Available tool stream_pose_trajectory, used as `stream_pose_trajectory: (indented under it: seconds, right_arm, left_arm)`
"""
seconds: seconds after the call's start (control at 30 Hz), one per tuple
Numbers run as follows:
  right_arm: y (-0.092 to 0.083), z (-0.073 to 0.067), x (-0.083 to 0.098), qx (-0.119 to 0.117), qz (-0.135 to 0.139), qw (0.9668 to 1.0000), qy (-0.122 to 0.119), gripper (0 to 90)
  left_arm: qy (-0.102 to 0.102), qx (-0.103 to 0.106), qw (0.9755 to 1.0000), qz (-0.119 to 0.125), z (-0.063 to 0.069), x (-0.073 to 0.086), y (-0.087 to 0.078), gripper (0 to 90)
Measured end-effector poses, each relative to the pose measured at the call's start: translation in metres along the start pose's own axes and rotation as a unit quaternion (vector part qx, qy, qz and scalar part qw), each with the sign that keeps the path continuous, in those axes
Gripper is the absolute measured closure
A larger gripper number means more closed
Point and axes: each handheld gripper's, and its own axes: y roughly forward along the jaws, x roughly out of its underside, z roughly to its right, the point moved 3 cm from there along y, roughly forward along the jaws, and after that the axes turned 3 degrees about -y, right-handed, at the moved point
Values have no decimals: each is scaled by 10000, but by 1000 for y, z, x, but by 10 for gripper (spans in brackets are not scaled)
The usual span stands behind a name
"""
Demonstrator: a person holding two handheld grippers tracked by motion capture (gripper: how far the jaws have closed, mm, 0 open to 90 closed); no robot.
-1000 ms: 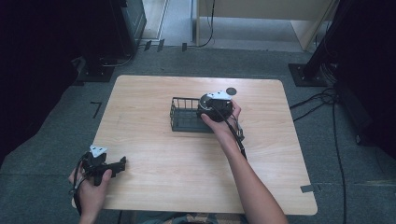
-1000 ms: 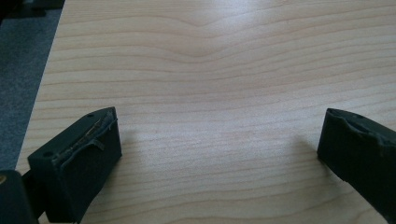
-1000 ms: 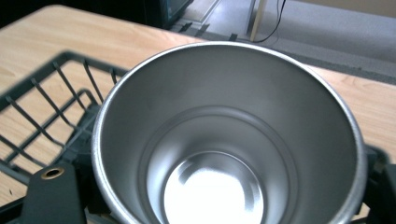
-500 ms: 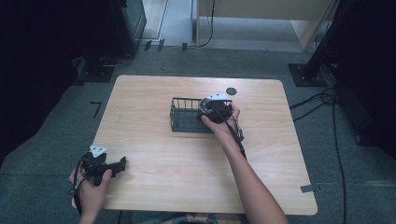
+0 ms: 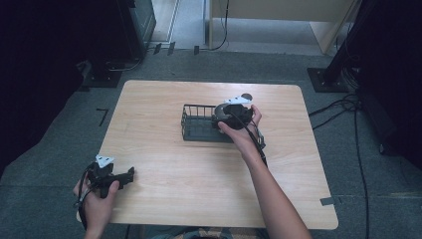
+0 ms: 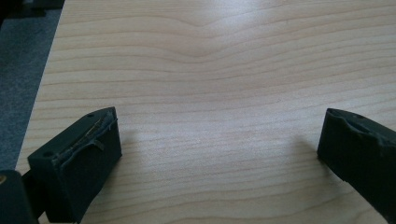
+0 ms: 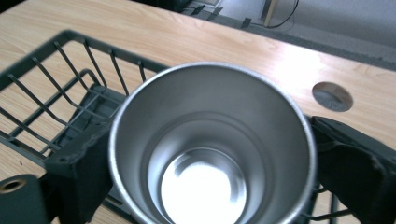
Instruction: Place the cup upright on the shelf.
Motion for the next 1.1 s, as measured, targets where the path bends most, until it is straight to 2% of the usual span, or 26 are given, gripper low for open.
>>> stream_pose_trajectory:
  seconds: [0.17, 0.4, 0.43, 0.57, 0.8, 1.1]
  right_arm:
    - [-17, 4, -5, -62, 256, 9997, 17, 16]
    - [-41, 9, -6, -29, 443, 9990, 2, 13]
    - [-49, 12, -3, -18, 518, 9987, -4, 11]
    - [-61, 19, 5, -8, 549, 9985, 16, 7]
    - [-78, 30, 28, 5, 544, 9985, 33, 0]
    - [-99, 45, 58, 80, 558, 9982, 188, 0]
  left_arm:
    - [-1, 0, 10000, -1, 0, 0, 0, 0]
    - [-1, 1, 10000, 0, 0, 0, 0, 0]
    - [1, 2, 10000, -1, 0, 0, 0, 0]
    - [-1, 0, 10000, 0, 0, 0, 0, 0]
    - [-4, 2, 10000, 8, 0, 0, 0, 0]
    - [9, 0, 10000, -1, 0, 0, 0, 0]
